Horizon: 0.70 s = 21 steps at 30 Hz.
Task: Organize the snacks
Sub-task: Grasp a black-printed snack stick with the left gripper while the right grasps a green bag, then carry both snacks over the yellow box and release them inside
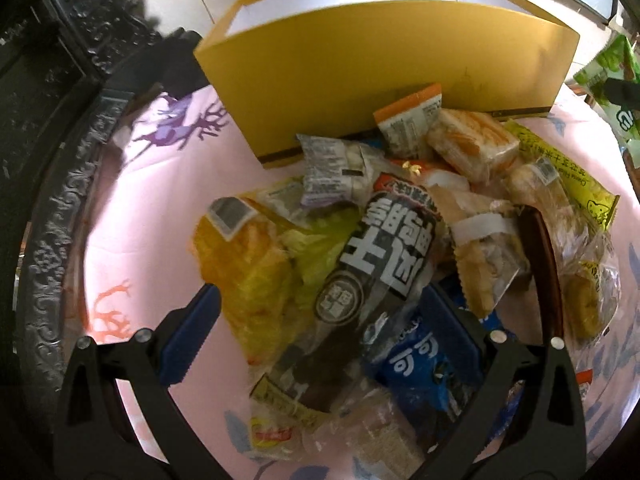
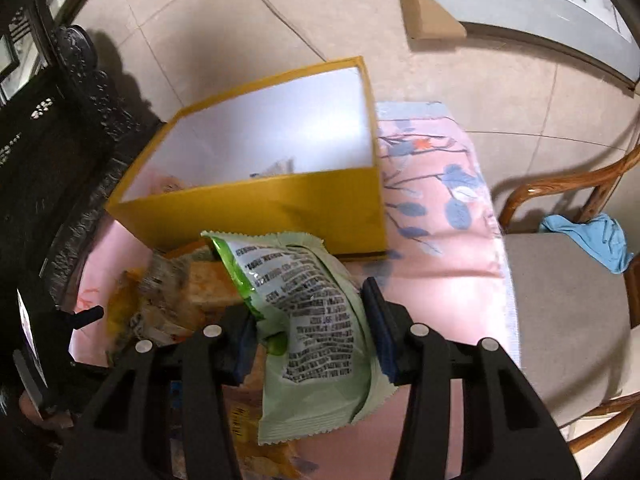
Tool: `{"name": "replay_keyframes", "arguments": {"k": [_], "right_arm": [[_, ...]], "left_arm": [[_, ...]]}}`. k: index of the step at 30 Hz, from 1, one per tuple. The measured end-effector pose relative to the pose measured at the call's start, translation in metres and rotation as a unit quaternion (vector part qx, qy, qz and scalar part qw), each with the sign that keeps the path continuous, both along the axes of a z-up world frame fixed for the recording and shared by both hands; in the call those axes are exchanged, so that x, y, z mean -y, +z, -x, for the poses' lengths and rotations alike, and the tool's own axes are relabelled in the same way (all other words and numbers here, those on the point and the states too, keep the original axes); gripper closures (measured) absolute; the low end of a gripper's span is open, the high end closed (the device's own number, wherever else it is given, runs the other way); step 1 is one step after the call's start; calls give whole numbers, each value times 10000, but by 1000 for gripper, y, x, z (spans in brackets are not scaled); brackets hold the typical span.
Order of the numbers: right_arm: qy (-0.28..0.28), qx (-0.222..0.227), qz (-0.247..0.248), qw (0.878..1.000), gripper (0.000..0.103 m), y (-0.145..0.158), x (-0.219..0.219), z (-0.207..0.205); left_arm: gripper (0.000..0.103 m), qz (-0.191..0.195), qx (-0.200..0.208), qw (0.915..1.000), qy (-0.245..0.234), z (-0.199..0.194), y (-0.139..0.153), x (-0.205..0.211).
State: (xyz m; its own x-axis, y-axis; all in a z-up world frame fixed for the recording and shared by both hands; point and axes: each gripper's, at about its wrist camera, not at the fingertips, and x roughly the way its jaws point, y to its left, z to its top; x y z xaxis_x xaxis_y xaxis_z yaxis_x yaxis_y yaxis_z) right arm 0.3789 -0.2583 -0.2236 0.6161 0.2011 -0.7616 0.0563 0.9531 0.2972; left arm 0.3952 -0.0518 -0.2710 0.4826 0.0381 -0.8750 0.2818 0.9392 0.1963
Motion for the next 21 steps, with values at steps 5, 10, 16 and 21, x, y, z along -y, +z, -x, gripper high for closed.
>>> {"name": "replay_keyframes", "arguments": {"k": [5, 10, 16, 21], "right_arm": [[-48, -135, 72, 9999, 54, -13, 10, 5], [-7, -177, -140, 9997, 54, -16, 7, 8], [11, 29, -142, 9999, 54, 1, 5, 14], [-10, 178, -194, 9997, 54, 17, 6, 24]], "left_arm": [[2, -115, 229, 9990, -353, -5, -15, 2], [54, -324, -9, 9979, -562, -6, -17, 2], [71, 114, -187, 9987, -466, -2, 12, -18], [71, 507, -32, 9985, -188, 5, 49, -37]]}}
